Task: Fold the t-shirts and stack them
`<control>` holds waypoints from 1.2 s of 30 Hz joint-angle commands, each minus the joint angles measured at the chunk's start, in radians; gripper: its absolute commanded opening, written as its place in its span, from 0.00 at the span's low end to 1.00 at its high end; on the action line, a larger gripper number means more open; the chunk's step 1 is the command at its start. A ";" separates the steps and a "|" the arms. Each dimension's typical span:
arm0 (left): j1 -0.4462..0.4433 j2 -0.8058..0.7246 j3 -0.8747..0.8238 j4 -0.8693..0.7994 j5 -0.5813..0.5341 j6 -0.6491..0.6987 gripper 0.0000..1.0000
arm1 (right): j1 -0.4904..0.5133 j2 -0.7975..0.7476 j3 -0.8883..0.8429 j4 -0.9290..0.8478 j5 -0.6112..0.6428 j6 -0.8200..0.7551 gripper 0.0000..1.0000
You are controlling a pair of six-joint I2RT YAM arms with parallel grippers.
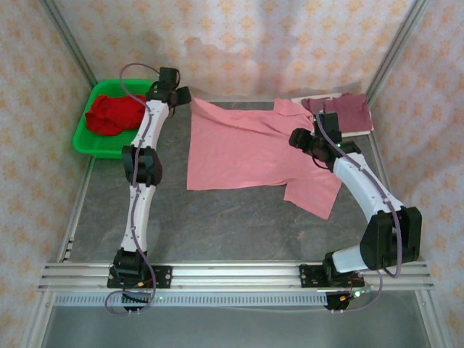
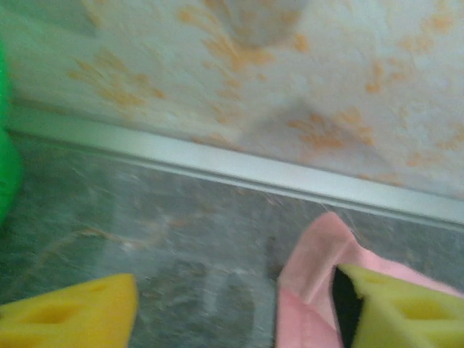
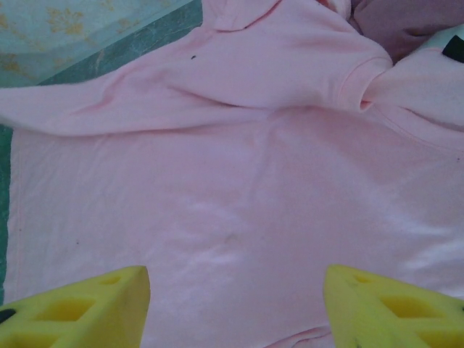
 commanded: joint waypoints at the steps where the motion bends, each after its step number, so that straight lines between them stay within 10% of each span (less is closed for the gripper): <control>1: -0.003 -0.152 0.025 -0.038 -0.012 0.006 0.86 | -0.004 -0.019 0.003 -0.018 0.022 -0.005 0.65; 4: -0.041 -0.333 -0.178 -0.123 -0.043 0.038 0.78 | 0.015 0.000 0.012 -0.031 0.041 -0.014 0.64; 9: -0.142 -0.805 -1.066 0.252 0.070 -0.047 0.60 | 0.052 0.043 0.021 -0.034 0.054 -0.001 0.59; 13: -0.225 -0.912 -1.326 0.248 0.144 -0.126 0.23 | 0.077 0.058 0.019 -0.018 0.054 0.014 0.55; 19: -0.294 -0.902 -1.532 0.375 0.236 -0.217 0.05 | 0.089 0.067 0.012 -0.001 0.052 0.058 0.56; 36: -0.199 -1.167 -2.141 0.546 0.126 -0.371 0.00 | 0.076 -0.108 -0.094 -0.004 0.149 0.206 0.62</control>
